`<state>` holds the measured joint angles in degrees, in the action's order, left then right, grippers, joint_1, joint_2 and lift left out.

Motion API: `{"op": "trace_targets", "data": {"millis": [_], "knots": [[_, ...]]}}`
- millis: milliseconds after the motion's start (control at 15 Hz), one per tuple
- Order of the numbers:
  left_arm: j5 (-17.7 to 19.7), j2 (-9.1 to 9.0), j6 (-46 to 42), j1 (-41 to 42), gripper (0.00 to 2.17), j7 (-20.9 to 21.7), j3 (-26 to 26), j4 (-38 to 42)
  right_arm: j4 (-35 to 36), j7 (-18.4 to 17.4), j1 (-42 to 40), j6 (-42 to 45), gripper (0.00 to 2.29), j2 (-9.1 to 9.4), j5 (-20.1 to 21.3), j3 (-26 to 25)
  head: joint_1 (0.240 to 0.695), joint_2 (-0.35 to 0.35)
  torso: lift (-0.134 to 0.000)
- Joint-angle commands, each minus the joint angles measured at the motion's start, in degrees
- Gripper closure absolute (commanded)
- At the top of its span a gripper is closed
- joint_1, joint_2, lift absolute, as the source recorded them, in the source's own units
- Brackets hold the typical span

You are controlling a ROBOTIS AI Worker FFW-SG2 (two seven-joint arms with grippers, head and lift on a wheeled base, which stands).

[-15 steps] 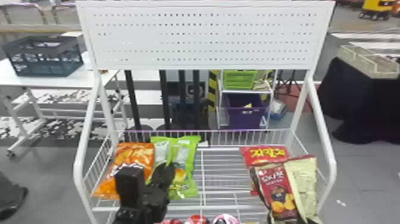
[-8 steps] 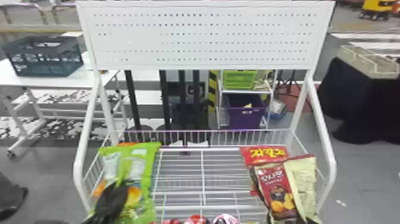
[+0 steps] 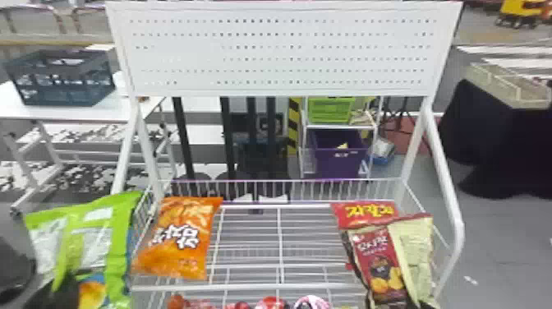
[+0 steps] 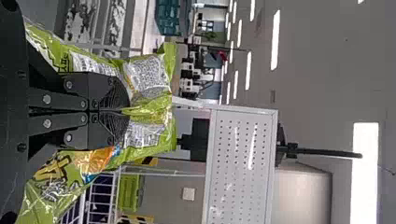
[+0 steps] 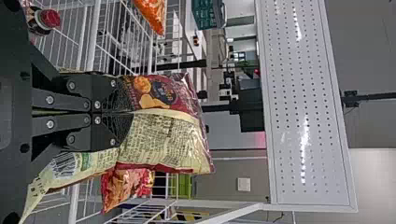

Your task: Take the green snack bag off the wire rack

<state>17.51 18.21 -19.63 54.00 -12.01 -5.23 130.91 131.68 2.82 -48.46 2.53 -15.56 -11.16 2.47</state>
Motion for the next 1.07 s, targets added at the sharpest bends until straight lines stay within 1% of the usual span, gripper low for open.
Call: {"op": "trace_targets", "data": {"millis": [0, 67, 200, 1000], "knots": [[-0.02, -1.07, -2.03, 1.89, 1.71, 0.06, -2.06, 0.22, 0.24, 0.08, -0.06, 0.14, 2.24, -0.17, 0.00, 0.17, 0.499, 0.000, 0.000], [-0.02, -1.43, -2.03, 2.33, 1.71, 0.06, -2.94, 0.57, 0.33, 0.08, -0.14, -0.03, 2.24, -0.17, 0.00, 0.17, 0.499, 0.000, 0.000], [-0.02, -1.51, -2.03, 2.68, 1.71, 0.23, -3.55, 0.75, 0.42, 0.08, -0.41, 0.32, 2.24, -0.17, 0.00, 0.17, 0.499, 0.000, 0.000], [-0.02, -2.57, -2.73, 3.21, 1.71, 0.32, -3.55, 1.28, 0.94, 0.08, -1.29, 1.20, 2.24, -0.08, 0.00, 0.08, 0.499, 0.000, 0.000]]}}
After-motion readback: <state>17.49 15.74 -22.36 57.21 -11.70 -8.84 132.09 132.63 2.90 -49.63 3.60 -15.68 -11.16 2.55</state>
